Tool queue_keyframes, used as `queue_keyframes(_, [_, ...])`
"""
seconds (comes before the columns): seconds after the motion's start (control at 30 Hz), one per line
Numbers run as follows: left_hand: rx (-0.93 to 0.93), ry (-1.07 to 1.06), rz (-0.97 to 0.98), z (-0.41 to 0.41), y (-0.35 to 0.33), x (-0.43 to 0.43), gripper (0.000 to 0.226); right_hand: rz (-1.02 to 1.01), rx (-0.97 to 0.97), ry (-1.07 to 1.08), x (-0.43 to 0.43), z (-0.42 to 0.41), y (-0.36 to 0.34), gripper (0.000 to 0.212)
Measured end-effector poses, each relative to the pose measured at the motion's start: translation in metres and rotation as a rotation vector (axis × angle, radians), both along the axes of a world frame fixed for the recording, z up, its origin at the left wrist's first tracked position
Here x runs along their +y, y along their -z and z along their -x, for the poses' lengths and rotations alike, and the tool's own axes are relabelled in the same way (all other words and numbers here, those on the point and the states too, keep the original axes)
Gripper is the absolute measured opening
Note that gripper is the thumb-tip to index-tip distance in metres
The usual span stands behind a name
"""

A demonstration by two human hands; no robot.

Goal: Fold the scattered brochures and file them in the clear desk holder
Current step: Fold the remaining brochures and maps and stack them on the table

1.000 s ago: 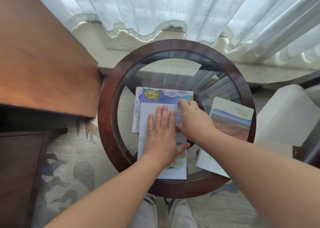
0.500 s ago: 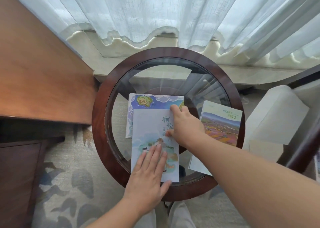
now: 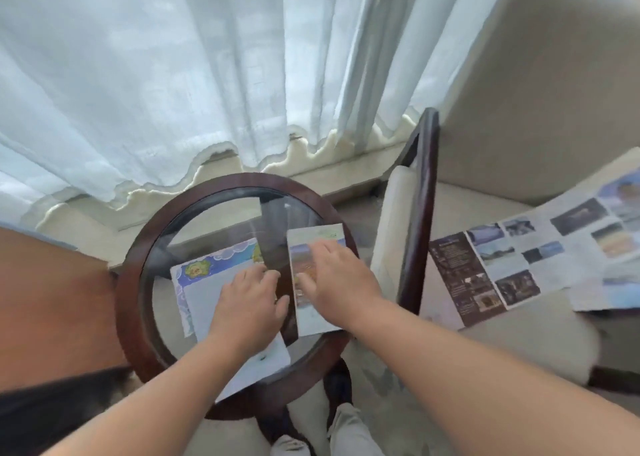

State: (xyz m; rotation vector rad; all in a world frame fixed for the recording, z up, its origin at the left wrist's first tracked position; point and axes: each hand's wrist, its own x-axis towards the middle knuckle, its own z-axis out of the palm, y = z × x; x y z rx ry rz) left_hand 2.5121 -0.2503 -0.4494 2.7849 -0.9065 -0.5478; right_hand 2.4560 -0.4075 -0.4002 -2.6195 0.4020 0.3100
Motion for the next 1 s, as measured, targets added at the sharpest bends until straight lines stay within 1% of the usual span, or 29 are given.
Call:
queue_keyframes(0.07, [-0.041, 0.080, 0.039, 0.002, -0.019, -0.022, 0.038, 0.005, -0.027, 0.066, -0.018, 0.022, -0.020, 0.040])
queue_keyframes(0.2, [-0.062, 0.213, 0.088, 0.022, -0.053, -0.070, 0.039, 0.003, -0.012, 0.207, -0.060, 0.072, -0.054, 0.040])
queue_keyframes(0.37, [-0.055, 0.344, 0.072, 0.065, -0.074, -0.125, 0.035, 0.003, -0.008, 0.352, -0.117, 0.137, -0.071, 0.039])
queue_keyframes(0.57, [-0.060, 0.402, 0.042, 0.134, -0.091, -0.218, 0.040, -0.025, 0.004, 0.436, -0.190, 0.224, -0.074, 0.039])
queue_keyframes(0.73, [0.036, 0.450, 0.082, 0.196, -0.100, -0.290, 0.037, -0.014, 0.037, 0.516, -0.265, 0.294, -0.083, 0.038])
queue_keyframes(0.83, [0.041, 0.490, 0.077, 0.214, -0.103, -0.319, 0.036, 0.006, 0.053, 0.565, -0.305, 0.316, -0.087, 0.035])
queue_keyframes(1.0, [0.069, 0.522, 0.089, 0.210, -0.104, -0.371, 0.037, 0.015, 0.036, 0.621, -0.354, 0.323, -0.087, 0.035])
